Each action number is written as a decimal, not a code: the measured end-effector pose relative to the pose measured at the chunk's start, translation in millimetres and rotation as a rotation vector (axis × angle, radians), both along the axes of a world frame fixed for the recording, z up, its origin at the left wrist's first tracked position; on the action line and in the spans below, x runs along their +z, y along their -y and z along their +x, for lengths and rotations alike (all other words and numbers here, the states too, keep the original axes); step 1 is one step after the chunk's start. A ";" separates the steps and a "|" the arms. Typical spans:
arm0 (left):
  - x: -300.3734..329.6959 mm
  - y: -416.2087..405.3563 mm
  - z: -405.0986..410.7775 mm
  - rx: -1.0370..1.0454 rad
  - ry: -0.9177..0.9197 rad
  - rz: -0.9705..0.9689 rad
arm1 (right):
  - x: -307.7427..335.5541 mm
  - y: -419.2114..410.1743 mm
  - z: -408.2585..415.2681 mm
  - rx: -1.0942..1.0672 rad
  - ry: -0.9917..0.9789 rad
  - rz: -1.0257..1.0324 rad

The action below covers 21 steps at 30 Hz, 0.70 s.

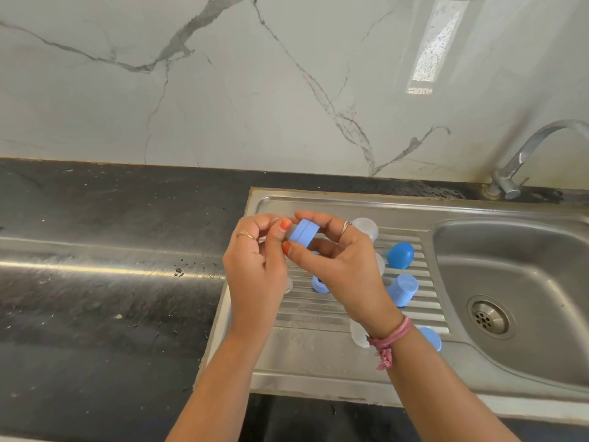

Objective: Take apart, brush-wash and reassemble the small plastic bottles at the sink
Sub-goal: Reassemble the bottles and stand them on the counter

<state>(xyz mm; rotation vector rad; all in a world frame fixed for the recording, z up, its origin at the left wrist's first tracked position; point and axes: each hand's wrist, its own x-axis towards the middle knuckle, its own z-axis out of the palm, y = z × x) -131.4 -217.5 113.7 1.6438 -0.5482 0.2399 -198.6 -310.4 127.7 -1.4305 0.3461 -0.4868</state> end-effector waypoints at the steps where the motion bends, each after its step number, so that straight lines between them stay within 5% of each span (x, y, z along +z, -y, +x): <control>1: 1.3 -1.5 1.1 0.014 0.064 0.004 | 0.7 -1.3 -0.4 0.009 0.012 0.029; 5: 2.5 -4.9 2.3 0.033 0.185 -0.008 | 2.7 -5.2 -2.6 0.045 0.061 0.109; 21: -10.5 7.0 8.1 -0.047 -0.401 -0.170 | -19.2 -13.0 -0.6 -0.048 0.087 -0.016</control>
